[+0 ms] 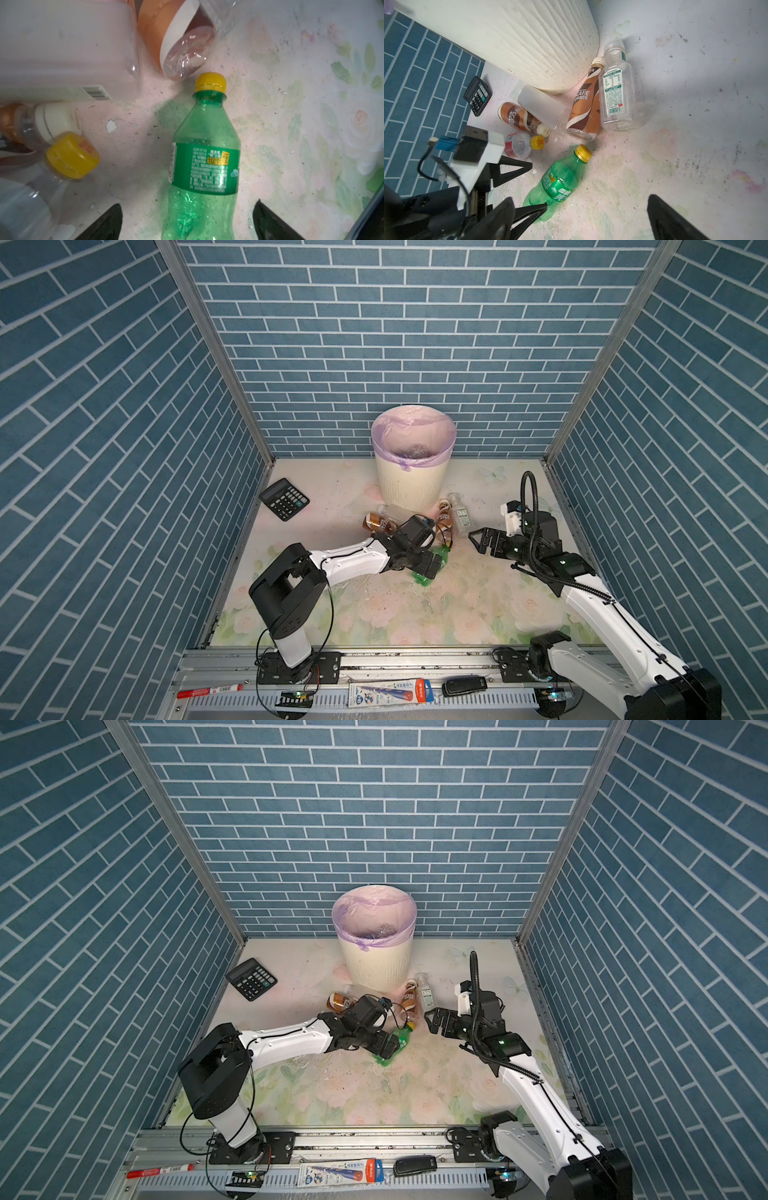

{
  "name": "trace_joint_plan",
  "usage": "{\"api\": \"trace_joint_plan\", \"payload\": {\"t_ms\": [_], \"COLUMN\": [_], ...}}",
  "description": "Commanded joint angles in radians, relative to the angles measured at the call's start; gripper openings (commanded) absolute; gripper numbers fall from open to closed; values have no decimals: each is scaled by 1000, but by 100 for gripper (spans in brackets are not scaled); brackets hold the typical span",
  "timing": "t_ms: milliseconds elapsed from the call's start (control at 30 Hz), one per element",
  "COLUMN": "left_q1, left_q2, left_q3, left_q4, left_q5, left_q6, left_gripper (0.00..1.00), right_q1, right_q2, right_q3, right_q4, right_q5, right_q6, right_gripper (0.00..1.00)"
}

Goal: Throw the plastic bottles in the bin
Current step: 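Close the left gripper on the green soda bottle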

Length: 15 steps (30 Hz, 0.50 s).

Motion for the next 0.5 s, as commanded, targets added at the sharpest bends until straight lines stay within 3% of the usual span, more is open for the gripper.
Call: {"api": "trace_joint_plan", "payload": {"t_ms": [0, 467], "left_q1": [-9, -46], "left_q2": [9, 93], "left_q3": [-11, -8], "left_q4": [27, 27], "left_q5": [7, -17], "left_q6": [-11, 32], "left_gripper": [98, 82], "right_q1": [-4, -20], "right_q2": [-14, 15], "right_q3": [-18, -10], "right_q4": [10, 12], "right_q5": [25, 61], "right_q6": [23, 51], "right_gripper": [99, 99]}}
